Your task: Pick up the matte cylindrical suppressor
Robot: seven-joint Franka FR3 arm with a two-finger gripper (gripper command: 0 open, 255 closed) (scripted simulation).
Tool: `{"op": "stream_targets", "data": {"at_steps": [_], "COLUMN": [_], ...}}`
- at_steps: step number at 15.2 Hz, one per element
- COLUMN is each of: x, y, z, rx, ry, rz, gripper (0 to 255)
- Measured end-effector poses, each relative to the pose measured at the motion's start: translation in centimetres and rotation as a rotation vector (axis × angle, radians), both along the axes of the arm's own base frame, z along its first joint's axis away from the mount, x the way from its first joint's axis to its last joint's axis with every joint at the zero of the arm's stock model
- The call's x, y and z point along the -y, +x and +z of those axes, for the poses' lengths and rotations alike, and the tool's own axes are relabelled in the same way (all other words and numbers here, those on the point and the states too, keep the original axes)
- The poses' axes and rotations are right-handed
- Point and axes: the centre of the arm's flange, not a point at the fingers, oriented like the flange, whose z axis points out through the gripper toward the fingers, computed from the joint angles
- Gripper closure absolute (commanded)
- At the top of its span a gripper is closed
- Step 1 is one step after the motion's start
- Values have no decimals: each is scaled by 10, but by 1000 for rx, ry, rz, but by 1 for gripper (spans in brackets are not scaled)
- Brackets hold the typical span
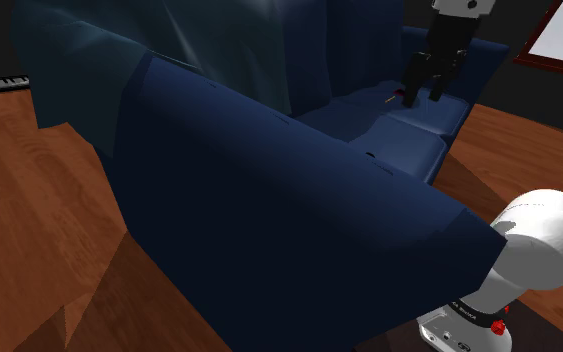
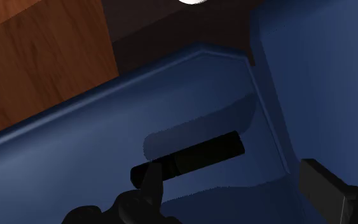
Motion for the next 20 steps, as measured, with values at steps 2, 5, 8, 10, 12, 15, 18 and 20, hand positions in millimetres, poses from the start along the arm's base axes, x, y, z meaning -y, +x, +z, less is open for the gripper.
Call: {"op": "stream_targets", "data": {"at_steps": [2, 5, 8, 10, 12, 15, 18, 20], "x": [-1, 0, 6, 9, 17, 28, 44, 57], "y": [5, 24, 49, 64, 79, 102, 119, 131], "z": [-5, -34, -68, -89, -110, -146, -177, -201], "rx": [-2, -13, -25, -33, -40, -51, -63, -72], "ry": [-2, -11, -21, -28, -35, -46, -56, -63], "rz": [-22, -144, -289, -387, -485, -632, -780, -878], "gripper": [0, 0, 0, 0, 0, 0, 0, 0]}}
